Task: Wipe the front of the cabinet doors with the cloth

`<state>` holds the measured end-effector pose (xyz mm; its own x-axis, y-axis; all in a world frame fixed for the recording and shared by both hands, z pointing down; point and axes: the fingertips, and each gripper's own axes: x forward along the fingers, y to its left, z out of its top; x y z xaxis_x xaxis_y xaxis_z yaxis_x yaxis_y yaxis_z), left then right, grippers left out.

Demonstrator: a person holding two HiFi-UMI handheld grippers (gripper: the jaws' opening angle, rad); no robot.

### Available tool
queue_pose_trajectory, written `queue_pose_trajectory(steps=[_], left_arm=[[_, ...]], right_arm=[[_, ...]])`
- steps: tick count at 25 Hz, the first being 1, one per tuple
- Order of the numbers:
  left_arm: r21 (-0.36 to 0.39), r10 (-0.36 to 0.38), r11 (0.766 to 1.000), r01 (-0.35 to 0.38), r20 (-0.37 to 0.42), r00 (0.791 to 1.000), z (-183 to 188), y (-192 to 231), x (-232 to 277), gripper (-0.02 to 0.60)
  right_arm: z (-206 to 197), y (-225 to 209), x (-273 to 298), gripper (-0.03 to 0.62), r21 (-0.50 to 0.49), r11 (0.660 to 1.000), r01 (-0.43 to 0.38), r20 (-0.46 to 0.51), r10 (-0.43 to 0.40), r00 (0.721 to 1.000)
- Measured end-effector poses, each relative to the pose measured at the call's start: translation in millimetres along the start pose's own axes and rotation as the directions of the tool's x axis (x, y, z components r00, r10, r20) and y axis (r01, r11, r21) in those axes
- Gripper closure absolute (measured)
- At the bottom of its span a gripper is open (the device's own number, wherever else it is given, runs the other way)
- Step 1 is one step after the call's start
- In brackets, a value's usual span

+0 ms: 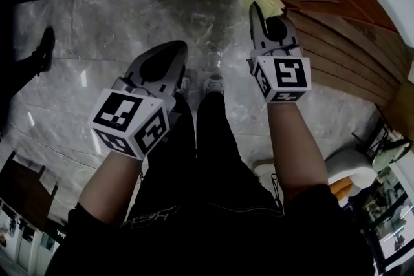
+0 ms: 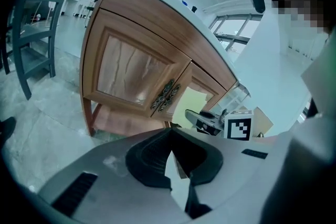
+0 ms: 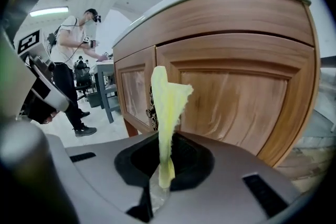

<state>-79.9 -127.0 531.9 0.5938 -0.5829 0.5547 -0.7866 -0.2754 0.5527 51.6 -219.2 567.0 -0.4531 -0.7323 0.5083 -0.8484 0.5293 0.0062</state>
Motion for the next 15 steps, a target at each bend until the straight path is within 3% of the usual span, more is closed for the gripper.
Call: queue_pose_trajectory(steps=[15], left_arm=[[0.036, -0.081, 0.996, 0.083, -0.059, 0.995, -18.0, -2.4, -0.6, 0.575]], right_arm=[[-2.0, -7.7, 38.8, 0.553, 0.000, 0.998, 0.060, -0.019, -0.060, 0.998]])
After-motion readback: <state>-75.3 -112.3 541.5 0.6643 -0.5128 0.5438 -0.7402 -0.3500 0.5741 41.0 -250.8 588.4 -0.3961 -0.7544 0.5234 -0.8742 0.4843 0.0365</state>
